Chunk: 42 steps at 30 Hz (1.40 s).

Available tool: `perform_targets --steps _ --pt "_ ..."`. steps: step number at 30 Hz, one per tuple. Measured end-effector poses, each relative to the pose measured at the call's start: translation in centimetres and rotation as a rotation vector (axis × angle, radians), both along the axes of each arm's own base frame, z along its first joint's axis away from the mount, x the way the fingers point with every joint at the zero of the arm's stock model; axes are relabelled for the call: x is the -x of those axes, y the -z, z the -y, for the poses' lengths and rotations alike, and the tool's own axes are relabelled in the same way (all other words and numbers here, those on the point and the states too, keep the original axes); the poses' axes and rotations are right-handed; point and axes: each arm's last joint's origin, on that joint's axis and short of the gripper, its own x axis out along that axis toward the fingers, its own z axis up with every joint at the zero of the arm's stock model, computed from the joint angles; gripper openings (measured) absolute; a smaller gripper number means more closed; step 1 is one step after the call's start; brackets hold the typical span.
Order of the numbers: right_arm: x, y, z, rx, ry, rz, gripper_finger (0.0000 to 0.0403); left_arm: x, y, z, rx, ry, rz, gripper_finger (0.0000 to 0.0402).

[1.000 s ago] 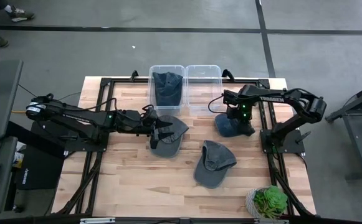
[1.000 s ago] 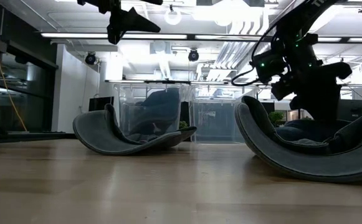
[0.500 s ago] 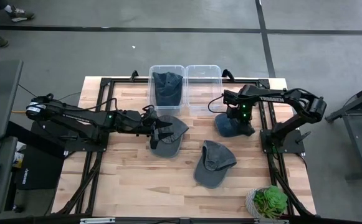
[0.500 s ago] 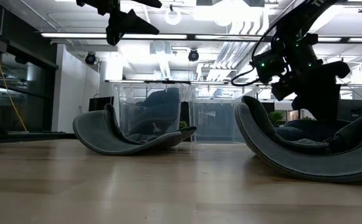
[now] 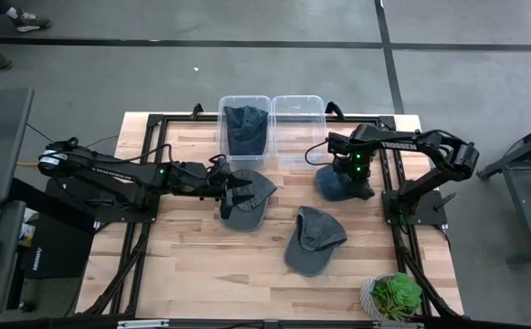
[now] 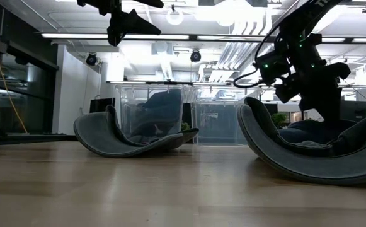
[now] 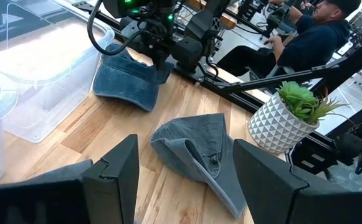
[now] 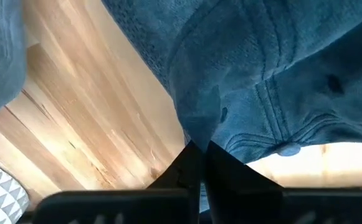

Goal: Pick & Place hat
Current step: Put the blue cap into the left transparent bin

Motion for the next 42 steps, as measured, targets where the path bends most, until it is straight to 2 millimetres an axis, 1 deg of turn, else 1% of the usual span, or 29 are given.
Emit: perform_targets --steps 6,10,15,21,33,38,42 --pt "0.8 -0.4 -0.4 -0.019 -0.021 -0.092 0.0002 0.0 0.0 0.0 0.004 -0.001 0.001 0.0204" --pt "1.6 -1.2 -0.8 -0.021 -0.033 -0.125 0.0001 0.0 0.0 0.0 0.009 -0.002 0.002 0.0204" --pt "2.4 -2.6 -1.2 0.024 -0.029 -0.079 0.0001 0.0 0.0 0.0 0.027 -0.006 0.004 0.0204" --pt "3.0 -4.1 -2.4 0.094 -0.061 -0.031 0.0001 0.0 0.0 0.0 0.048 -0.012 0.007 0.0204" --pt "3.4 -5.6 -4.6 0.274 -0.188 -0.037 0.0000 0.0 -0.1 0.0 0.059 -0.015 0.011 0.0204" --pt "3.1 -7.7 -4.9 0.387 -0.260 -0.068 0.0000 0.0 -0.1 0.0 0.061 -0.016 0.012 0.0204" --pt "2.6 -9.9 -5.0 0.467 -0.282 -0.035 0.0000 0.0 -0.1 0.0 0.061 -0.021 0.013 0.0204"
